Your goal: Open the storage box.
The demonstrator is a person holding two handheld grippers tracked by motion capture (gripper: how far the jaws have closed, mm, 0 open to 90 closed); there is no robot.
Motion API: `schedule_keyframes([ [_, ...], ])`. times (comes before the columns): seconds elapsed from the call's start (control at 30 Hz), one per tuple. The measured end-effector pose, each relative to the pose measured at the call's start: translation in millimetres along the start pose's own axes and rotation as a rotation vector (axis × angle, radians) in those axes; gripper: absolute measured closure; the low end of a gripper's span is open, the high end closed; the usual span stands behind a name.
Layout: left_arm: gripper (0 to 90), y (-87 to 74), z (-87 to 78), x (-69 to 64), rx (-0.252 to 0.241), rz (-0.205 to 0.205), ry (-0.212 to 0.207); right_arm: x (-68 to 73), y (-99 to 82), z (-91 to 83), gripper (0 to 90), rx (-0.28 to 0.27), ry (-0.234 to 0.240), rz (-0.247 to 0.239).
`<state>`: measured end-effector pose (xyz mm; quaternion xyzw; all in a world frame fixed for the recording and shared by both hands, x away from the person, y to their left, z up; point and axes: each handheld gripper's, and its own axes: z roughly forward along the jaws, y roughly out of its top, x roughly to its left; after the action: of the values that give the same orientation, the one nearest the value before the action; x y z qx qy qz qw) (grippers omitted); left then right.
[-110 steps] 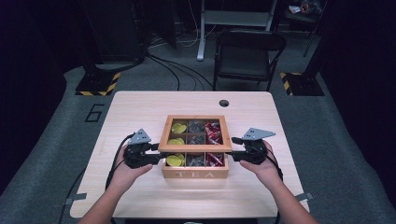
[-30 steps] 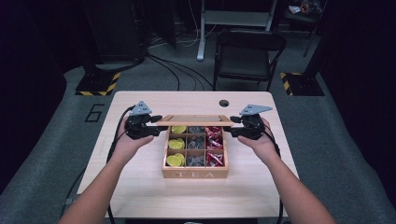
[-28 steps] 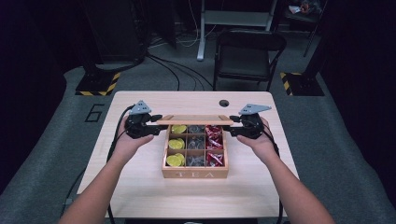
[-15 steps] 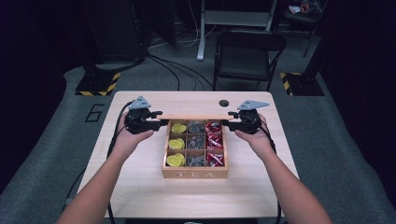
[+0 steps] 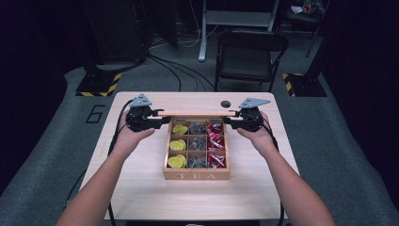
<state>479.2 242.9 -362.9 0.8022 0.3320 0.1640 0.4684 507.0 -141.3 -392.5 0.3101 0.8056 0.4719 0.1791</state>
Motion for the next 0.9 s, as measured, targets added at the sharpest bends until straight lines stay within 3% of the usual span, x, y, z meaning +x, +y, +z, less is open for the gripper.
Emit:
schedule_keyframes([
  [0.57,49.9,-14.9,27.7,21.2,0.034,-0.041,0.057,-4.4,4.7,1.4,57.2,-0.004,0.000,0.025],
  [0.9,52.7,-17.3,43.8,24.2,0.027,-0.058,0.080,-7.2,7.5,2.8,57.6,-0.014,-0.003,0.029],
])
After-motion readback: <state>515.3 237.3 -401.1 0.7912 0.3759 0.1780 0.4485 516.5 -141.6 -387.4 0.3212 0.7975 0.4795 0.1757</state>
